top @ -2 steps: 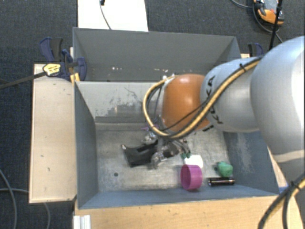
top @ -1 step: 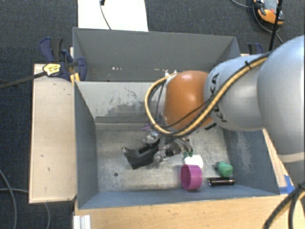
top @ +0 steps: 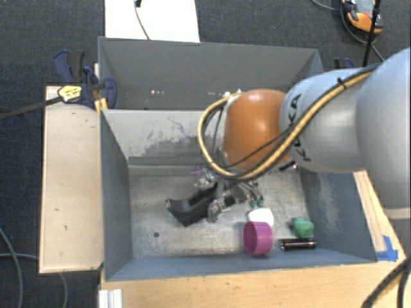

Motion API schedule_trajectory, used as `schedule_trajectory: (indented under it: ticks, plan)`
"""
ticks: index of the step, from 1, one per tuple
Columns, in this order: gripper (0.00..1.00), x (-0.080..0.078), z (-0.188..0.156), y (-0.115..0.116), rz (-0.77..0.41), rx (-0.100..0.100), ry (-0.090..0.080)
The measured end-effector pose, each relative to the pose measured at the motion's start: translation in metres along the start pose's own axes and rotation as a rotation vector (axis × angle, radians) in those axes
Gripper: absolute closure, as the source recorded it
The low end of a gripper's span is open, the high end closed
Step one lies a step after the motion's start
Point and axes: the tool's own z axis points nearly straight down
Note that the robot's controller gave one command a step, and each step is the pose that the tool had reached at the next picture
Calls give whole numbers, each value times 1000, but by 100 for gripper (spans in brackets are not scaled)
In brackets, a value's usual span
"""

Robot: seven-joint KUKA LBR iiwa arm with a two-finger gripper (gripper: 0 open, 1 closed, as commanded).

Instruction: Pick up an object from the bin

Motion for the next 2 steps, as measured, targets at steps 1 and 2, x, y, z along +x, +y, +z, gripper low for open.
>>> schedule_trajectory:
  ticks: [1,2]
  plan:
    - [100,-1,-12,0,1,1,-5]
    - [100,1,-21,0,1,0,1]
